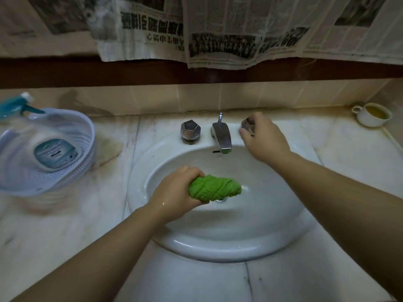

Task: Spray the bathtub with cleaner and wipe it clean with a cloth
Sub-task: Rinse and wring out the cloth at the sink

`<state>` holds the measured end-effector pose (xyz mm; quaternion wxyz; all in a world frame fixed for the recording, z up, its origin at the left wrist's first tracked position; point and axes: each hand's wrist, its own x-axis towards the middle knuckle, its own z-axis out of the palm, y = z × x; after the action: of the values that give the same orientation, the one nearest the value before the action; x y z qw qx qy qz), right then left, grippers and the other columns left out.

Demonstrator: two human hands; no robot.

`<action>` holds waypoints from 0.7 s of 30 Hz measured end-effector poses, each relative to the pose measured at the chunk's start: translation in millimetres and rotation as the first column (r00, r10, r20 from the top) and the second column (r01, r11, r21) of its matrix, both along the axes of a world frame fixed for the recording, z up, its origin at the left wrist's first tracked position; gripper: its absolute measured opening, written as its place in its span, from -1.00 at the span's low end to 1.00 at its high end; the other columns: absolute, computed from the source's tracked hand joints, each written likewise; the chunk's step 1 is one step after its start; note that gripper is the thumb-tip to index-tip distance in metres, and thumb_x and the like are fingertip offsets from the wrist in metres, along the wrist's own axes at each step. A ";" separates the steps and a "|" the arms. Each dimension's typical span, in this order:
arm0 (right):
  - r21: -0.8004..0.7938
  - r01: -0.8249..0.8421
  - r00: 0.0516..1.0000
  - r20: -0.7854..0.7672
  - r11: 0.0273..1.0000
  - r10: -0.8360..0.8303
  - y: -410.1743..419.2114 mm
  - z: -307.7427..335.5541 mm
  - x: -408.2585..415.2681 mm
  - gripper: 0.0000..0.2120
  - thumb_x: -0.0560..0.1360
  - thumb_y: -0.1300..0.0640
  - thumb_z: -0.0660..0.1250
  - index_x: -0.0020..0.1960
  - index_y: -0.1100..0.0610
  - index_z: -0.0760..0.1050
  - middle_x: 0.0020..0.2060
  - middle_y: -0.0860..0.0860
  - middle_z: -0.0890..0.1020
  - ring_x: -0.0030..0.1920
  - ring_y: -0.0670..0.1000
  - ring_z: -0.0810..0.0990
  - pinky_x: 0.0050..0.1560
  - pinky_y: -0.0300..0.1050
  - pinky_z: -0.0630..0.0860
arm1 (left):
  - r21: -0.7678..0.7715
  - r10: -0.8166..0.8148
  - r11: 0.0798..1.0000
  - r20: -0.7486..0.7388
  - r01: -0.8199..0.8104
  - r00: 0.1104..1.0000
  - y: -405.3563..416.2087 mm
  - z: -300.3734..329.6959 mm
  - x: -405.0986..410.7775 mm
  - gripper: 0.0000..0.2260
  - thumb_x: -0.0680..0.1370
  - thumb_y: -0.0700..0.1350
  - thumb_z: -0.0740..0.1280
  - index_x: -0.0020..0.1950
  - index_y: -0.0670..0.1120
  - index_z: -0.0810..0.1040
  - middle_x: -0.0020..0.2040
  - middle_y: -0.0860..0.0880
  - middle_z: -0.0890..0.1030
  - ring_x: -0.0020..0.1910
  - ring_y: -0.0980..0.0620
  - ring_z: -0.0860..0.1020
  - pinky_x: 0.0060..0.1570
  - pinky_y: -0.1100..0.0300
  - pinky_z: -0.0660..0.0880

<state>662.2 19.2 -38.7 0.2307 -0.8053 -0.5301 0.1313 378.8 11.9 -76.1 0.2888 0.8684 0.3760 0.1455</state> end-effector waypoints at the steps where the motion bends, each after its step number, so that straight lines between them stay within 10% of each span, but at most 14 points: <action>1: 0.081 -0.065 0.995 -0.068 0.995 0.071 -14.8 9.0 -15.8 -0.70 0.57 -0.09 0.35 0.21 0.06 0.49 -0.06 0.00 0.59 -0.06 0.09 0.57 -0.10 -0.04 0.44 | -0.015 -0.017 1.000 0.002 0.017 1.000 -1.9 7.2 -4.0 -0.58 0.36 0.12 0.62 0.11 0.12 0.54 -0.07 0.16 0.55 -0.09 0.07 0.53 -0.15 0.12 0.42; 7: -0.186 -0.594 0.782 -0.359 0.783 0.509 -71.2 41.6 -83.1 -0.08 0.24 -0.17 0.66 0.48 -0.28 0.26 0.18 -0.19 0.53 0.10 -0.21 0.56 0.02 -0.23 0.57 | -0.261 0.073 0.963 0.014 -0.067 0.997 -2.6 51.8 -8.5 -0.59 0.39 -0.04 0.58 -0.06 0.13 0.34 -0.25 0.04 0.59 -0.34 0.13 0.58 -0.39 0.21 0.45; 12: -0.297 -0.490 0.858 0.003 0.820 0.514 -59.4 42.9 -89.7 -0.71 0.31 0.13 0.53 -0.06 0.04 0.47 -0.20 -0.04 0.57 -0.22 0.07 0.55 -0.37 -0.07 0.43 | -0.494 0.004 0.870 0.008 0.000 1.000 8.3 67.9 -16.7 -0.46 0.33 0.08 0.65 0.20 0.15 0.46 0.04 0.05 0.62 -0.01 0.07 0.62 -0.01 0.08 0.60; 16: -0.260 -0.580 0.797 0.012 0.772 0.604 -58.7 40.4 -88.4 -0.59 0.39 0.19 0.46 -0.03 -0.07 0.25 -0.08 -0.06 0.40 -0.12 0.03 0.46 -0.17 0.07 0.50 | -0.871 -0.036 0.479 0.106 0.110 0.994 20.0 74.5 -10.7 -0.56 0.48 0.22 0.49 0.19 -0.06 0.66 0.05 -0.08 0.72 0.01 -0.02 0.66 0.14 0.06 0.56; 21: -0.286 -0.616 0.752 0.063 0.734 0.656 -56.7 44.1 -91.1 -0.66 0.51 0.17 0.38 0.13 0.05 0.24 -0.13 0.03 0.55 -0.18 0.13 0.53 -0.21 0.16 0.54 | -0.954 -0.185 0.236 0.140 0.182 0.973 43.9 59.3 5.5 -0.59 0.49 -0.14 0.45 0.29 -0.29 0.55 0.20 -0.31 0.63 0.08 -0.18 0.66 0.14 -0.03 0.56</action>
<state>571.1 -37.4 5.4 0.0262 -0.6045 -0.7700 0.2024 384.3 55.7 -16.8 0.7707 0.5514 0.2828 -0.1484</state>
